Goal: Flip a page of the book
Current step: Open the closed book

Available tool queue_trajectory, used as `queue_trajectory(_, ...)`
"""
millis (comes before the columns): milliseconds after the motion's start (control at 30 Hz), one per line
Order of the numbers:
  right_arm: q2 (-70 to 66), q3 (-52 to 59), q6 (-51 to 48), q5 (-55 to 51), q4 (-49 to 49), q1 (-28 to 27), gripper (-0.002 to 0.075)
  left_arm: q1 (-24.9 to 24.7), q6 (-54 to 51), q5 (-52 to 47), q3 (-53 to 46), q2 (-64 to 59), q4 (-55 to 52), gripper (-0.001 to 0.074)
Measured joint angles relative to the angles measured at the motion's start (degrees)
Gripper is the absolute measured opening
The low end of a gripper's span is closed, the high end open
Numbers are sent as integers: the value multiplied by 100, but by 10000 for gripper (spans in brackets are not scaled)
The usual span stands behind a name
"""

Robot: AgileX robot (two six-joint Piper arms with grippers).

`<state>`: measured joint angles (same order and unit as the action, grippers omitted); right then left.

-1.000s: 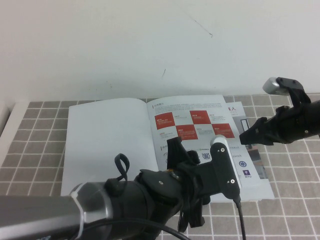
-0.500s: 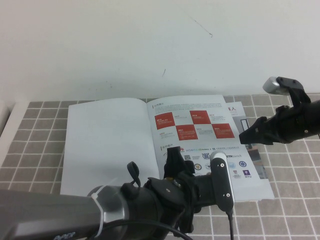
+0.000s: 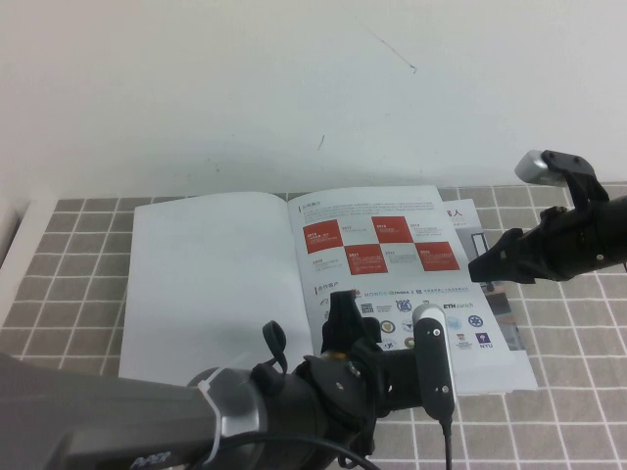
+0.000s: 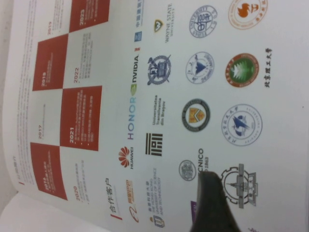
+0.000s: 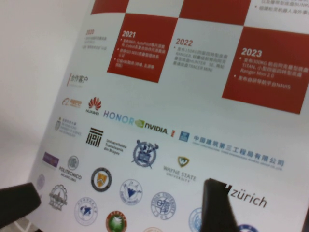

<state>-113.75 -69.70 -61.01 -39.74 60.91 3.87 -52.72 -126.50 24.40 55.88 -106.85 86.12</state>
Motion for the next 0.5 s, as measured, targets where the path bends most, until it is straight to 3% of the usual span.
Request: queue_trajectory(500,0,0,0,0,0,0,395,0,294,68,0,-13,-279,384)
